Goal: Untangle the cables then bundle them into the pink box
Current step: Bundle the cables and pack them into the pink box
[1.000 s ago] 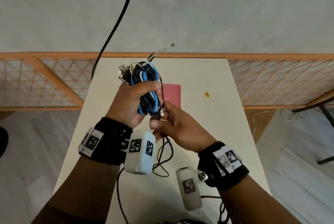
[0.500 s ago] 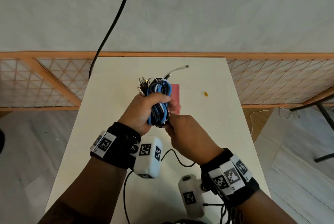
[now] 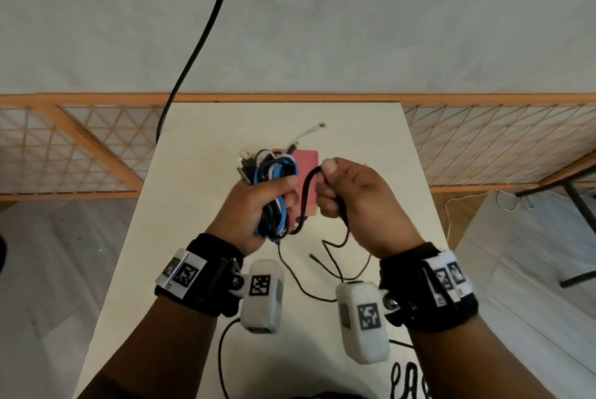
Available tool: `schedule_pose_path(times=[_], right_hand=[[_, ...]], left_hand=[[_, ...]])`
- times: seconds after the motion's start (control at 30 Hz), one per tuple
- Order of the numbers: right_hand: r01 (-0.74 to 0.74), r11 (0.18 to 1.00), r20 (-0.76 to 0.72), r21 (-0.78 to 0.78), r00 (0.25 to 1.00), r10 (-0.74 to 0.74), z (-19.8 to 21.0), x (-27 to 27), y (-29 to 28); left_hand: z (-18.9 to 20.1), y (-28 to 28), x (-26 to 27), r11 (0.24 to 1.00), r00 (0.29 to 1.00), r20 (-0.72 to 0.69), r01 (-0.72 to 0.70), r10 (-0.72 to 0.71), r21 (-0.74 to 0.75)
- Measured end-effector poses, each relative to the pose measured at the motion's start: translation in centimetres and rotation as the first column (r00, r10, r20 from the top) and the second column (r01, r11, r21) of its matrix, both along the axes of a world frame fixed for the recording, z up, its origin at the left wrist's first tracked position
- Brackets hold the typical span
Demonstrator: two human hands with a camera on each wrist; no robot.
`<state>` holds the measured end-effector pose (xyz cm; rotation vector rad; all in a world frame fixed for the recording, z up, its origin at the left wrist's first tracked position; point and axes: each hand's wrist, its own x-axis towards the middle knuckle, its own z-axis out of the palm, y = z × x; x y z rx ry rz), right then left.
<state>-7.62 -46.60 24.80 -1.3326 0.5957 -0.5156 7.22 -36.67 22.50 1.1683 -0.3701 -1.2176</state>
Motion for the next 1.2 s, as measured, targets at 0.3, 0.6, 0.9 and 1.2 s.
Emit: schedule_pose_path(times=[0.3, 0.6, 0.9, 1.2], right_hand=[[0.250, 0.866, 0.011, 0.433, 0.959, -0.283, -0.3, 3.1, 3.0], [0.315, 0.739, -0.008, 0.596, 0.922, -0.386, -1.0, 3.5, 3.2], [0.179, 0.951, -0.062, 0.254, 0.984, -0.169, -0.3, 1.8, 2.0], [-0.162, 0.987, -0.086, 0.013, 0.983, 0.162, -4.8, 0.1, 3.9]], left_hand=[[-0.8, 0.1, -1.0, 0.995, 0.979, 0.180, 0.101, -0.099, -0.005], [-1.0, 0.1, -0.7, 0.964, 0.938, 0.239, 0.264, -0.249, -0.031], [-1.7, -0.6, -1.5, 0.996, 0.935, 0.345, -0.073, 0.083, -0.042], [0.9, -2.0, 0.4, 0.984, 0.985, -0.083, -0.159, 0.153, -0.083]])
